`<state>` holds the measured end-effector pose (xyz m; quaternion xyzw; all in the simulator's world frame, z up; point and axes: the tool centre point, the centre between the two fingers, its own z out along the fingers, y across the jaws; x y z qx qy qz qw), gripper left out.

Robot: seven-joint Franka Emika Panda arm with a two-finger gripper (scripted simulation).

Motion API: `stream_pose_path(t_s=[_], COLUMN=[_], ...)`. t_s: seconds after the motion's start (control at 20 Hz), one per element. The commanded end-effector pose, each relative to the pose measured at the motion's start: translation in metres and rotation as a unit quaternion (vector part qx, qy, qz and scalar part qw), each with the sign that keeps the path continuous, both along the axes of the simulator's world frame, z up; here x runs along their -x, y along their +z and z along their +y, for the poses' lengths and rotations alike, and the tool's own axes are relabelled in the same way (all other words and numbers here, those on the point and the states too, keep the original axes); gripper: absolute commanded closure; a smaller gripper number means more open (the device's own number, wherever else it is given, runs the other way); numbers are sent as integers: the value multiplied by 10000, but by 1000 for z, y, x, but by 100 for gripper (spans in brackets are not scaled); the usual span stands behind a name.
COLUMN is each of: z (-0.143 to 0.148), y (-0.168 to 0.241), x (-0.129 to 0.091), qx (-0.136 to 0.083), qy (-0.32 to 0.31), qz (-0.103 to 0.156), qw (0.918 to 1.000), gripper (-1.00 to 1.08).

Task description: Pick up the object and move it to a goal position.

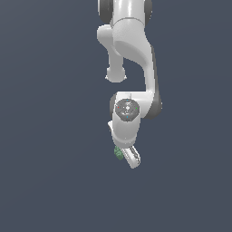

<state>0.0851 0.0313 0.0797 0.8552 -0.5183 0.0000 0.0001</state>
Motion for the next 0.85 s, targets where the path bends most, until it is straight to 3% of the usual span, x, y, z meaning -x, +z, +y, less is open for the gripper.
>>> stream_pose_path(t_s=[0.0, 0.35, 0.8], z=[27, 80, 100], y=[8, 23, 29], x=[-6, -19, -25], qx=[1, 1, 1], qy=[-2, -2, -2], qz=[0, 0, 0], qw=[10000, 10000, 10000], gripper=[108, 108, 108])
